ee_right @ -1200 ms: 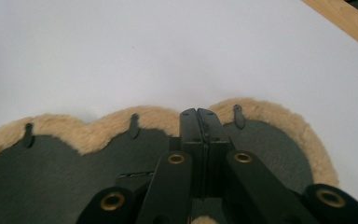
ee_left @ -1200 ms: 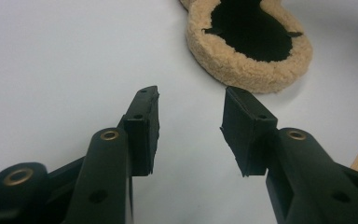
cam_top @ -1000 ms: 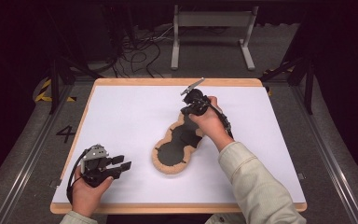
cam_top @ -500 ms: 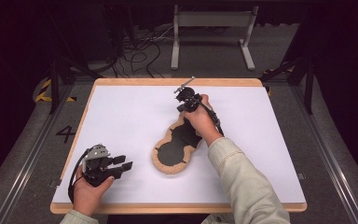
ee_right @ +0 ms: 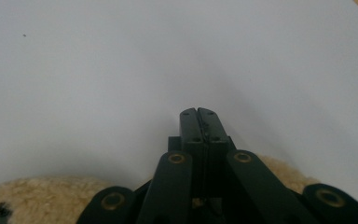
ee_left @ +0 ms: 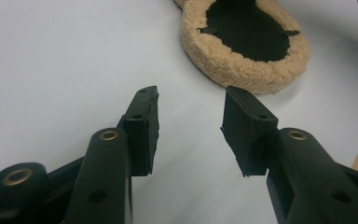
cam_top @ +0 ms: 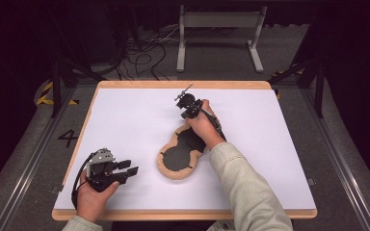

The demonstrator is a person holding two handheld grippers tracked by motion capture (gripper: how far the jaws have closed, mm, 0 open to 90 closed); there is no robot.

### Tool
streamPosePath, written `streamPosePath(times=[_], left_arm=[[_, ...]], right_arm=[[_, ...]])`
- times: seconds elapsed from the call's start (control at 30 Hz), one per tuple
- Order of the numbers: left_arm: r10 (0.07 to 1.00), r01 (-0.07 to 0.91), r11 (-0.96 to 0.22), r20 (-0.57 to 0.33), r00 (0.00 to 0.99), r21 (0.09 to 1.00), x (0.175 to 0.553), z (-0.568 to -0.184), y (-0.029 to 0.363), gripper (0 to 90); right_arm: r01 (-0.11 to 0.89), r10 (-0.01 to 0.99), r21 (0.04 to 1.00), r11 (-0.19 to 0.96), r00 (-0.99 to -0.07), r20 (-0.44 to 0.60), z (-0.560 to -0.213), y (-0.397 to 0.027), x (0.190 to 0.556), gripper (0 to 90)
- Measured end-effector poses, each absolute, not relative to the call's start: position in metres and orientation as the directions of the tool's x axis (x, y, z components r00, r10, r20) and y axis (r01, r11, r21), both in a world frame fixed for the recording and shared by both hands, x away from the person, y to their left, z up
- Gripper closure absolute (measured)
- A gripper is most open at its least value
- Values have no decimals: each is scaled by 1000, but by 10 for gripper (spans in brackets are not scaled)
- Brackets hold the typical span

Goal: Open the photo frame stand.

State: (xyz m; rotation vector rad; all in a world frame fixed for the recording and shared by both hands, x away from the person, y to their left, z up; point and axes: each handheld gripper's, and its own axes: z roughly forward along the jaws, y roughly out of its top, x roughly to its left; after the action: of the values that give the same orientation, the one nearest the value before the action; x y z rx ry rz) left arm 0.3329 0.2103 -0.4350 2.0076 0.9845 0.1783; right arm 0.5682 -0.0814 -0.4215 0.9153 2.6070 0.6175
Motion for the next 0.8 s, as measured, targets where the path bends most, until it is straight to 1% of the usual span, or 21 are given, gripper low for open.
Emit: streamPosePath(times=[0.1, 0.27, 0.37, 0.53, 0.63, 0.8], left_arm=[[701, 578, -305, -232, 674, 757, 333, -435, 211, 561], [704, 574, -308, -224, 674, 759, 334, -436, 212, 561], [702, 578, -314, -226, 676, 753, 335, -437, 209, 562], [686, 575, -335, -225, 692, 747, 336, -437, 202, 566], [657, 580, -348, -249, 711, 737, 337, -436, 196, 623], [628, 569, -380, -248, 738, 729, 337, -436, 184, 652]], right_arm=[[528, 657, 473, 706, -737, -157, -421, -81, 567, 900], [546, 653, 406, 733, -732, -194, -418, -90, 562, 900], [578, 670, 385, 719, -723, -167, -417, -106, 558, 900], [597, 680, 368, 713, -717, -152, -415, -126, 549, 900], [620, 694, 356, 699, -708, -129, -414, -138, 541, 900], [654, 713, 336, 677, -696, -81, -413, -157, 530, 900]])
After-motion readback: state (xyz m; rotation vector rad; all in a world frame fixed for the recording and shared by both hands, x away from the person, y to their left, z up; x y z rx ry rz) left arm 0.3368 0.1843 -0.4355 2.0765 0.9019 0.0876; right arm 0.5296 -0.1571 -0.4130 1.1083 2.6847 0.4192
